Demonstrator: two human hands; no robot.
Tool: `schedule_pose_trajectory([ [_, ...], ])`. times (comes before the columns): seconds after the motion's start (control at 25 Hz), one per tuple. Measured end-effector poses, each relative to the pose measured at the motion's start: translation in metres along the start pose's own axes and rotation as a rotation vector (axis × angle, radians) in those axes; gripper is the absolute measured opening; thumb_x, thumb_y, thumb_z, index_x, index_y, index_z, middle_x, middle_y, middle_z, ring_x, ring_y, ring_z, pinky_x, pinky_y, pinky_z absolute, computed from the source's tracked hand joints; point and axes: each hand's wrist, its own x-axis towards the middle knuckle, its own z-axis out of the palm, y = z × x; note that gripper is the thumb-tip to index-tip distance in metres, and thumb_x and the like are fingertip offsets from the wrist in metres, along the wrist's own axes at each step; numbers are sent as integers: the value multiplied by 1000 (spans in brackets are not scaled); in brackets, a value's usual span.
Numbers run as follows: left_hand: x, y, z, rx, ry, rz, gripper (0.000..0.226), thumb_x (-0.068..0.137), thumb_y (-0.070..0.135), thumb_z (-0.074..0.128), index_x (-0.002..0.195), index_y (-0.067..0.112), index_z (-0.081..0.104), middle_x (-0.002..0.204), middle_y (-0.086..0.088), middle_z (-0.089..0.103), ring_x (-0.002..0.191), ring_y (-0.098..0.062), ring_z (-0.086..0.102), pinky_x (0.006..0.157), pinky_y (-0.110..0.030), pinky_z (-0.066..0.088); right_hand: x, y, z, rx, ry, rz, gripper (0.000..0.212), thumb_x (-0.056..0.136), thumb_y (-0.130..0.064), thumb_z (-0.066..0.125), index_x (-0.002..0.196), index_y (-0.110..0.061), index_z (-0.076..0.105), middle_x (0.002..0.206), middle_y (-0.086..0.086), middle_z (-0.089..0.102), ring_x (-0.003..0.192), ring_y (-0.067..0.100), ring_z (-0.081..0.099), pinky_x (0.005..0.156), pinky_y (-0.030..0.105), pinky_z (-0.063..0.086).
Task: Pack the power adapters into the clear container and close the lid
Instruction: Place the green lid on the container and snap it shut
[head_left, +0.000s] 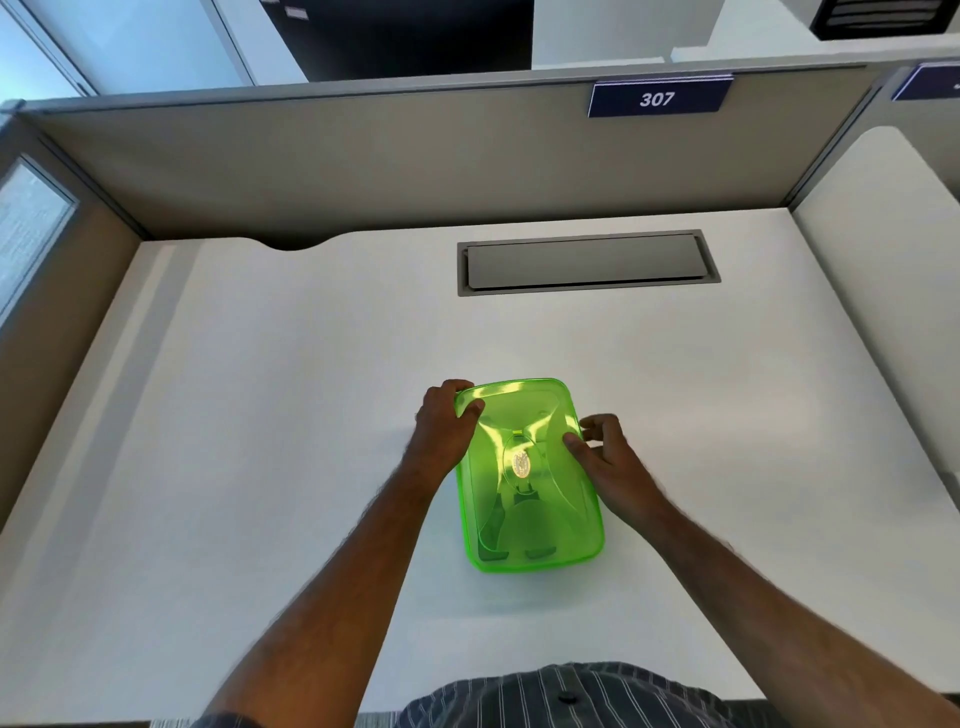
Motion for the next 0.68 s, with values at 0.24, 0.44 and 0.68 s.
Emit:
schedule_pose_trajectory([
  [0.24,-23,-11,-9,-36,52,-28,33,98,27,63,129,18,59,126,-13,53,105,-21,53,94,-28,41,-57,15,-13,-155,-71,-1,47,85,-71,51,88,-24,49,86,5,59,67,13,50,66,40,46],
  [0.44,-46,-26,-14,-118,133,-71,30,97,26,64,124,15,57,118,-6,47,93,-15,52,95,-48,53,-83,13,-18,-230,-93,88,48,90,-72,47,84,-25,47,63,3,62,53,21,61,64,43,53],
  [0.68,-77,-48,-21,-249,149,-156,27,96,28,66,113,11,53,124,-12,46,101,-23,63,51,-38,62,-81,0,-24,-288,-54,87,42,95,-66,46,88,-25,50,63,5,67,52,23,67,65,38,53],
])
